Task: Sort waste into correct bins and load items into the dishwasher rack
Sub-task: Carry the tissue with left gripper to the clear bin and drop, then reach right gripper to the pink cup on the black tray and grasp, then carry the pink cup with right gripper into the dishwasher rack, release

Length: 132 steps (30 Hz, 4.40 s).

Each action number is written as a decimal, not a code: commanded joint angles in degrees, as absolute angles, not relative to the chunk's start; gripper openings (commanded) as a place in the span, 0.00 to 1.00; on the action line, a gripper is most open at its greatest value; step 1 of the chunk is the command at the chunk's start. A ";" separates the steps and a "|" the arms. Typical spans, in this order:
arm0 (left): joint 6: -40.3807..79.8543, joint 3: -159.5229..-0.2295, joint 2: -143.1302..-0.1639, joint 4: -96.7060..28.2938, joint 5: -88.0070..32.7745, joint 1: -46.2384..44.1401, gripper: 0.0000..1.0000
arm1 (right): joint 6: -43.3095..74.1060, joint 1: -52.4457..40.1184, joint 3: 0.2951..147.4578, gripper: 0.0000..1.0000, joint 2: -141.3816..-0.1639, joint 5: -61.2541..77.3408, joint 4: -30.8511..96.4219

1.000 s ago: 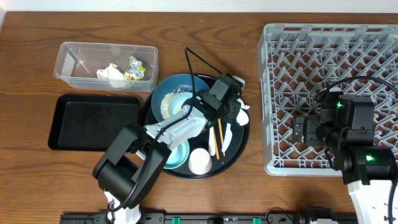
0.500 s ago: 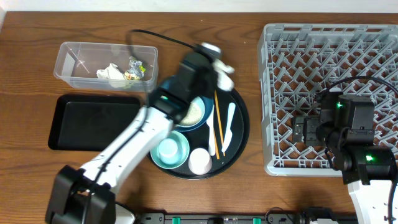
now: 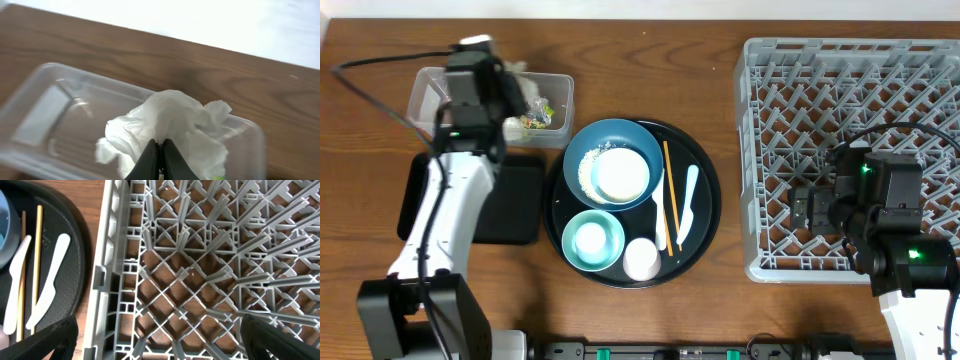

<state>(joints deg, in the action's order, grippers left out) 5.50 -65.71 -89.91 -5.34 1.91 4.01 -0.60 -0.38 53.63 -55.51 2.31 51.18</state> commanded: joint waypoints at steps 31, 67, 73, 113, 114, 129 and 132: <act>6.46 -66.26 -78.02 -37.87 1.98 3.79 0.55 | 0.14 0.03 55.37 0.99 -55.51 14.44 47.33; 18.15 -65.76 -75.02 -61.65 2.02 3.84 0.95 | 9.43 -54.46 63.05 0.99 -87.50 0.21 43.11; 18.15 -65.73 -75.02 -61.45 2.02 3.84 0.95 | 9.39 -54.65 63.05 0.99 -91.33 0.25 40.86; 18.15 -65.73 -75.07 -61.21 2.02 3.84 0.95 | 10.92 -57.65 64.31 0.37 -92.16 1.06 39.07; 18.15 -65.73 -75.07 -61.21 2.02 3.84 0.95 | 10.90 -57.30 64.86 0.36 -91.13 1.06 39.62; 18.13 -65.73 -75.13 -60.90 2.02 3.84 0.95 | 6.50 -33.65 78.67 0.28 -80.44 0.14 55.42; 18.15 -65.73 -75.13 -60.90 2.02 3.84 0.95 | 5.04 -25.71 81.82 0.28 -80.47 -1.78 56.16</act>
<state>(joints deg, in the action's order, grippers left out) 17.82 -65.76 -74.89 -60.99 1.72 3.79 7.90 -32.14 78.39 -81.45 0.75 55.86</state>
